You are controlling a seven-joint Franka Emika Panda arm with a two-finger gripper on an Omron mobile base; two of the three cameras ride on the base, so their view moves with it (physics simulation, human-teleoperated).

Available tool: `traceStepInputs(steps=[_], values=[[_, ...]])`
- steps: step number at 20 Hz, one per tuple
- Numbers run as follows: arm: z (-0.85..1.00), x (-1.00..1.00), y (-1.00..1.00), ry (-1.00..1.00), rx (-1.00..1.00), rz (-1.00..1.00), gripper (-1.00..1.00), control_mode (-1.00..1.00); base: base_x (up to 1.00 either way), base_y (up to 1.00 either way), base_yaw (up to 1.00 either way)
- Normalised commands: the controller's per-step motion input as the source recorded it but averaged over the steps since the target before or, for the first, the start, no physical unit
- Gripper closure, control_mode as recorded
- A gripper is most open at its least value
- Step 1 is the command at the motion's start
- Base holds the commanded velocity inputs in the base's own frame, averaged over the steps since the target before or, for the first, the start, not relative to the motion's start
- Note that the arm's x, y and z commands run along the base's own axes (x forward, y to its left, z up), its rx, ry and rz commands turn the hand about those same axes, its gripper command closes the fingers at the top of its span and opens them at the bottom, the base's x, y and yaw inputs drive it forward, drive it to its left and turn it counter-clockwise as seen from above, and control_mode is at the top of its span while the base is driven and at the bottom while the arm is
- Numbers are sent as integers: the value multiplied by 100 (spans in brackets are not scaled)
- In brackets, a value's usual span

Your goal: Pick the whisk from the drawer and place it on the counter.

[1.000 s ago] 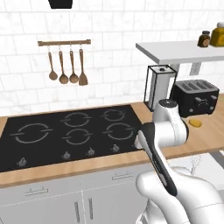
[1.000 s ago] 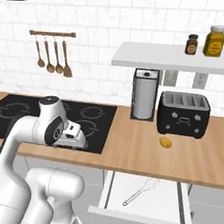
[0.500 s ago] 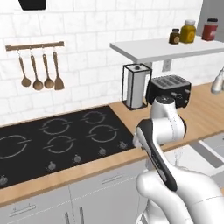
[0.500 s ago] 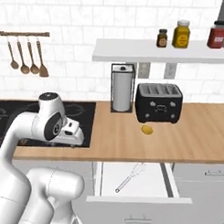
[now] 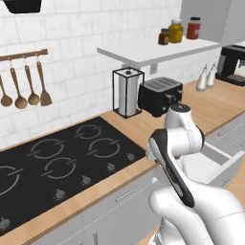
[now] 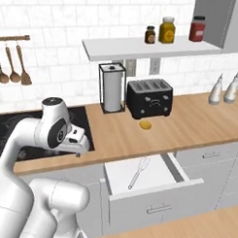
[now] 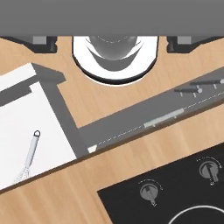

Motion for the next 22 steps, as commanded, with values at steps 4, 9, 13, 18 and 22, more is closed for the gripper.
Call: traceStepInputs(steps=[4,9,13,18,22], values=[[0,0,0,0,0,0,-100,100,-2,7,-26],[-17,6,-62,0,1,-6,-100,-100,0,0,0],[-13,16,-80,0,5,0,-100,-100,0,0,0],[-20,17,-100,0,7,1,-100,-100,0,0,0],[-19,25,-97,3,6,9,-100,-100,0,0,0]])
